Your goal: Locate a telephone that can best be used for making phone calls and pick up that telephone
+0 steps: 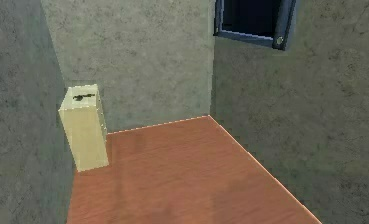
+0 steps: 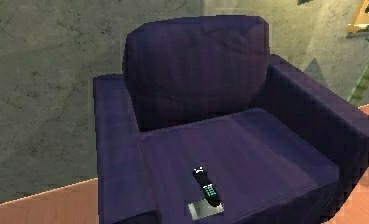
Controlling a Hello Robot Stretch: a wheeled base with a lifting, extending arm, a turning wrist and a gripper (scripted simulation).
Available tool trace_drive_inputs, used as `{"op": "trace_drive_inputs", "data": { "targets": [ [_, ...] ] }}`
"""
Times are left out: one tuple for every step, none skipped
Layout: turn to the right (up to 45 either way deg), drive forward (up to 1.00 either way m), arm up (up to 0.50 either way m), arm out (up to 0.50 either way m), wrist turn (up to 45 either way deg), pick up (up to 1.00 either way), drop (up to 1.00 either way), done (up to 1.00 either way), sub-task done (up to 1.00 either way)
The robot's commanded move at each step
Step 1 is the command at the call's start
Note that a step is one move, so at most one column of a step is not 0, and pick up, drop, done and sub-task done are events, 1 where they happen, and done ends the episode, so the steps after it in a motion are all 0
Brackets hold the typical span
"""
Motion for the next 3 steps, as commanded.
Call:
{"op": "trace_drive_inputs", "data": {
  "targets": [
    [0.0,0.00,0.20,0.00,0.0,0.00,0.00,0.00,0.00],
    [0.0,0.00,0.00,0.16,0.0,0.00,0.00,0.00,0.00],
    [0.0,0.00,0.00,0.00,45.0,0.00,0.00,0.00,0.00]
  ]
}}
